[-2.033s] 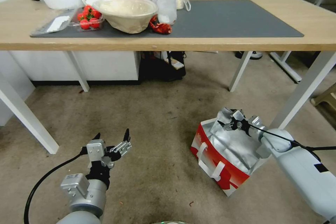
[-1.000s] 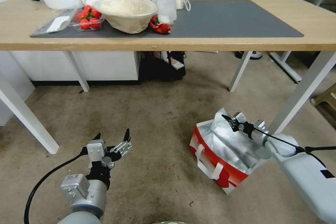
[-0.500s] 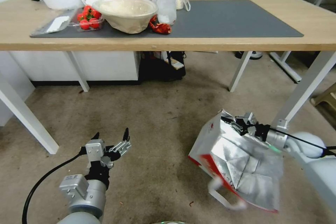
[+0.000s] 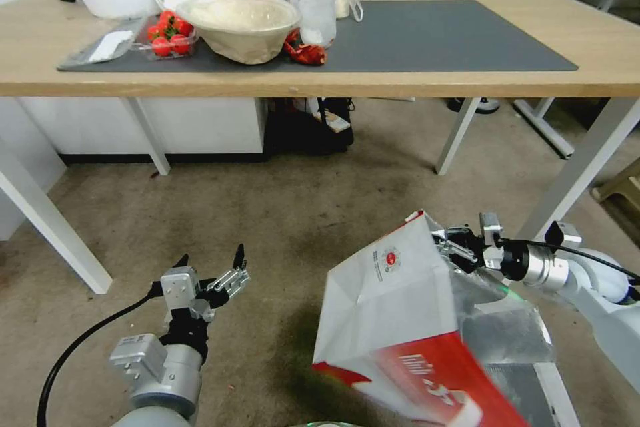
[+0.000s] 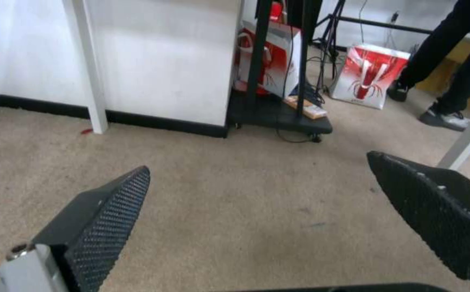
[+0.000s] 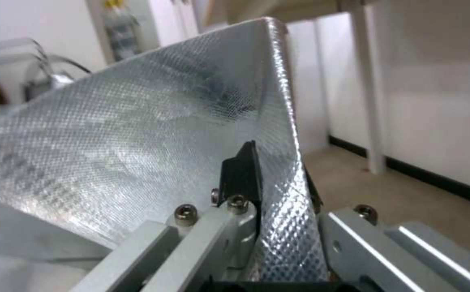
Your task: Pick up the food delivery bag from the floor and place it on the table.
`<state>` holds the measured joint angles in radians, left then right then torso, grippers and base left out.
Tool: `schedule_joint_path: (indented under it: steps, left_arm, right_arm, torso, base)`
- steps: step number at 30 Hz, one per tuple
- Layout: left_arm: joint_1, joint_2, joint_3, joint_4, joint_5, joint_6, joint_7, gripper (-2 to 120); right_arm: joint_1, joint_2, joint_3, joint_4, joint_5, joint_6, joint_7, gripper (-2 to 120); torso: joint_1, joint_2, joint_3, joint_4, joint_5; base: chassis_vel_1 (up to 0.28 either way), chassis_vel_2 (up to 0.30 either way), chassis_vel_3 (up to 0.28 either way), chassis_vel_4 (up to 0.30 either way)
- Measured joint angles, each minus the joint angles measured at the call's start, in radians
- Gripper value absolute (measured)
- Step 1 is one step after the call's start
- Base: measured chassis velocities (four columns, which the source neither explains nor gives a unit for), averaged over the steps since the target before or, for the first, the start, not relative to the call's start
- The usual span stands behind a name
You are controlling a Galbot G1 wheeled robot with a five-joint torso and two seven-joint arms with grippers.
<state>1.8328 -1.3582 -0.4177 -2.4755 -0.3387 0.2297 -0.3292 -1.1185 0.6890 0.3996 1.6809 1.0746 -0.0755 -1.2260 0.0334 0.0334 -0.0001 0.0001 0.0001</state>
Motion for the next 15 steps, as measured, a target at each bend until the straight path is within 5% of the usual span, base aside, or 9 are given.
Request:
schedule_joint_path:
  steps: [15]
  left_arm:
    - [-0.013,0.001,-0.008,-0.007,-0.031,0.017,-0.006,100]
  right_arm:
    - [0.017,0.002,0.012,0.017,0.068,-0.067,-0.114,0]
  torso:
    - [0.0,0.0,0.0,0.0,-0.0001]
  base:
    - [0.0,0.0,0.0,0.0]
